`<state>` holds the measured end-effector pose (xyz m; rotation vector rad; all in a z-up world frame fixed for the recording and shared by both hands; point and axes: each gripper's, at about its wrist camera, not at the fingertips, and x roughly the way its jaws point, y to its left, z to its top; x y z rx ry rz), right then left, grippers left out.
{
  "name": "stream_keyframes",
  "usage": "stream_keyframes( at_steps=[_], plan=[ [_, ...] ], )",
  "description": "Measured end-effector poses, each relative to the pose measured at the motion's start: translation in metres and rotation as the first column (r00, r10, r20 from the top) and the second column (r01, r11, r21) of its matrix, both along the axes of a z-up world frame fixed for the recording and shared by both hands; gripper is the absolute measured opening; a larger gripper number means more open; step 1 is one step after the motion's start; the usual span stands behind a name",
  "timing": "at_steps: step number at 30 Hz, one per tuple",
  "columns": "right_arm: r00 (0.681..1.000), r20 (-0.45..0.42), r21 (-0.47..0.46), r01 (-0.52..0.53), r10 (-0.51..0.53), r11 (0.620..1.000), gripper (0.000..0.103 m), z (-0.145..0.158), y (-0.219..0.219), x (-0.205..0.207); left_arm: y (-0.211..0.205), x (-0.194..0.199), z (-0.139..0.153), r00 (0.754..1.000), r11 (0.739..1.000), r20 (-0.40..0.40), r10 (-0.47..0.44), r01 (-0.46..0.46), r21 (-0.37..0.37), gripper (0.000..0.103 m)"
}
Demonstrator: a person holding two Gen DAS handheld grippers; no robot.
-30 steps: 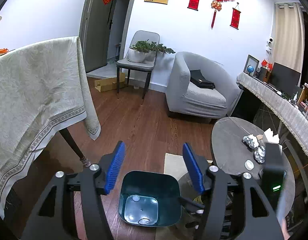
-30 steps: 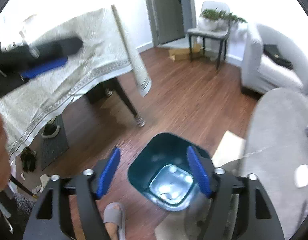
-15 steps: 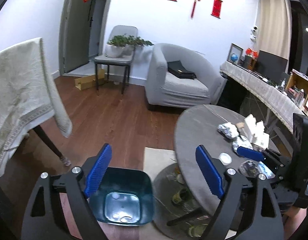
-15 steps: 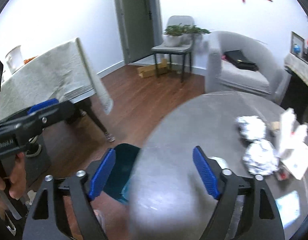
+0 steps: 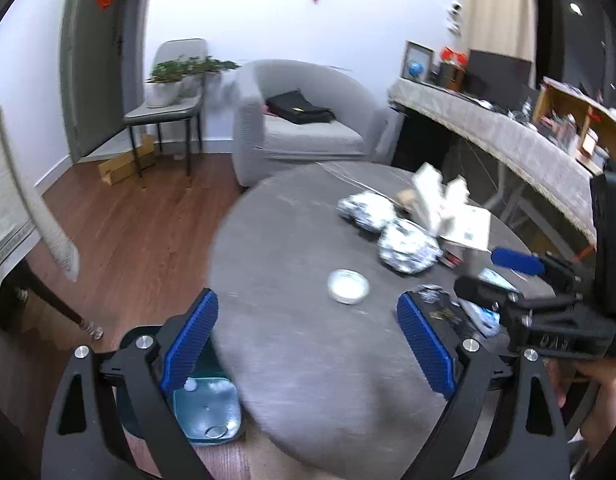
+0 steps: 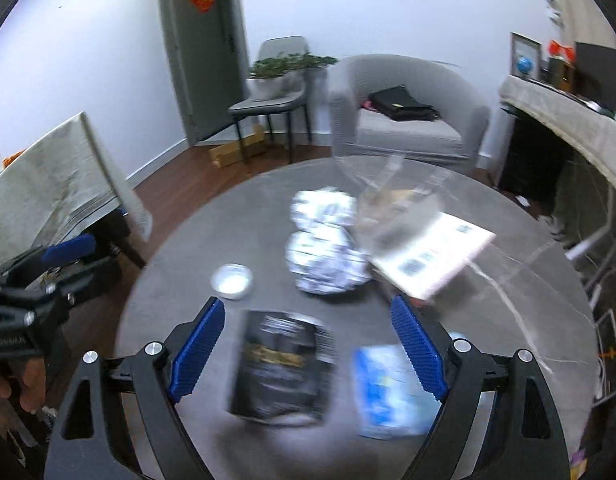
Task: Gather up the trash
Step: 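Grasp the black Face tissue pack with the left gripper while the right grasps the blue tissue pack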
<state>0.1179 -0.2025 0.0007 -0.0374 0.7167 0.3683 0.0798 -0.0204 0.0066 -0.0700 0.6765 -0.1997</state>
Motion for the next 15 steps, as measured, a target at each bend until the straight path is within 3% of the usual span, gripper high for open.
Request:
stream_keyframes(
  at_steps=[15],
  plan=[
    [0.995,-0.033,0.034,0.100,-0.099,0.994,0.088,-0.011,-0.085,-0.008,-0.105,0.012,-0.041,0.983,0.986,-0.108,-0.146,0.153,0.064,0.093]
  ],
)
